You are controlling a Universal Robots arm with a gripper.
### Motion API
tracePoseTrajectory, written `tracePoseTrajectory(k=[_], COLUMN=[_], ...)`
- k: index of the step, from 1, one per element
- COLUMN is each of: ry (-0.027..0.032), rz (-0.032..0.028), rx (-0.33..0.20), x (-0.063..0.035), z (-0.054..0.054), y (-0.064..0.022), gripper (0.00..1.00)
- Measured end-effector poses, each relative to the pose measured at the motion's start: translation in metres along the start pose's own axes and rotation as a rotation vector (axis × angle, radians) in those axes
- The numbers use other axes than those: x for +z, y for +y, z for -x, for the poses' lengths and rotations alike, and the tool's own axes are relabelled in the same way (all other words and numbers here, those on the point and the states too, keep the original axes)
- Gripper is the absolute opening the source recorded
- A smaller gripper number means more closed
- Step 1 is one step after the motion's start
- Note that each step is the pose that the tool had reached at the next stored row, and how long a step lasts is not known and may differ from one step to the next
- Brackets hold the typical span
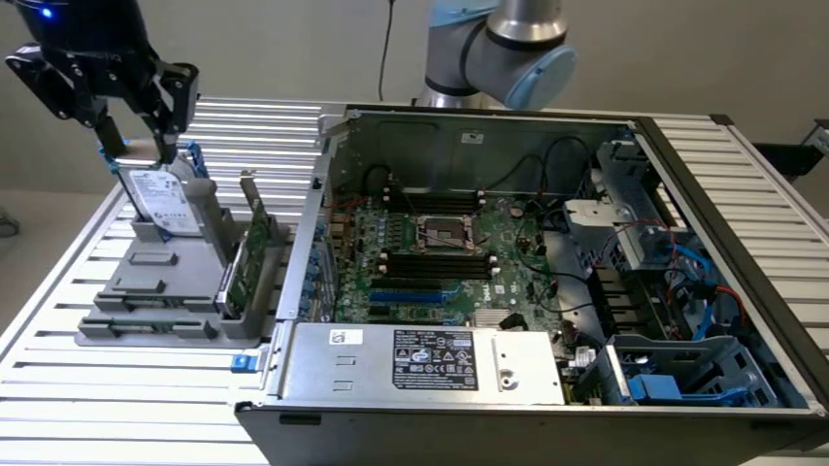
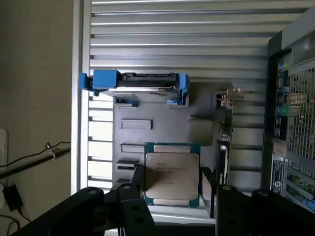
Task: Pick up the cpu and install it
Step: 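Pick up the cpu and move it towards the insertion slot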
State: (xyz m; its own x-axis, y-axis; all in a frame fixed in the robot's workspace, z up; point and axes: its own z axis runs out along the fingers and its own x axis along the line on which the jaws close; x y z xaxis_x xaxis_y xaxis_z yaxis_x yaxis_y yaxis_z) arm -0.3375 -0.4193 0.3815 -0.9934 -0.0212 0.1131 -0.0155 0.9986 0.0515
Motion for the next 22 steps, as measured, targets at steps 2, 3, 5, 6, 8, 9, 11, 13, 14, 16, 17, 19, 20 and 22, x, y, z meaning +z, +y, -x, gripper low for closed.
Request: tracePoseTrajectory(k=[2, 3, 5, 6, 8, 9, 11, 13, 14, 16, 17, 19, 20, 22], ry=[0.0066, 0.0099, 0.0167, 0.0202, 0.0263, 0.0289, 0.0331, 0.0363, 0.0378, 0.0407, 0.042, 0.0446, 0.0458, 0.0484], rz=[0.0001, 0.0002, 0.0004, 0.0004, 0.0004, 0.0005, 0.0006, 0.0005, 0.0005, 0.0006, 0.0006, 0.0006, 0.0006, 0.0007], rx=[0.0, 0.0, 0.001, 0.001, 0.001, 0.001, 0.001, 0.001, 0.001, 0.0, 0.0, 0.0, 0.0, 0.0], x=[-0.0091, -0.0132, -0.0208, -0.0242, -0.0309, -0.034, -0.0402, -0.046, -0.0487, -0.054, -0.0565, -0.061, -0.0631, -0.0672], z=[0.008, 0.012, 0.021, 0.025, 0.033, 0.038, 0.046, 0.054, 0.058, 0.067, 0.071, 0.08, 0.084, 0.093], y=[0.0003, 0.0004, 0.0005, 0.0006, 0.0006, 0.0006, 0.0007, 0.0006, 0.0006, 0.0004, 0.0004, 0.0002, 0.0001, -0.0002], gripper=[0.55, 0.55, 0.55, 0.55, 0.55, 0.55, 0.55, 0.55, 0.55, 0.55, 0.55, 0.55, 0.55, 0.55])
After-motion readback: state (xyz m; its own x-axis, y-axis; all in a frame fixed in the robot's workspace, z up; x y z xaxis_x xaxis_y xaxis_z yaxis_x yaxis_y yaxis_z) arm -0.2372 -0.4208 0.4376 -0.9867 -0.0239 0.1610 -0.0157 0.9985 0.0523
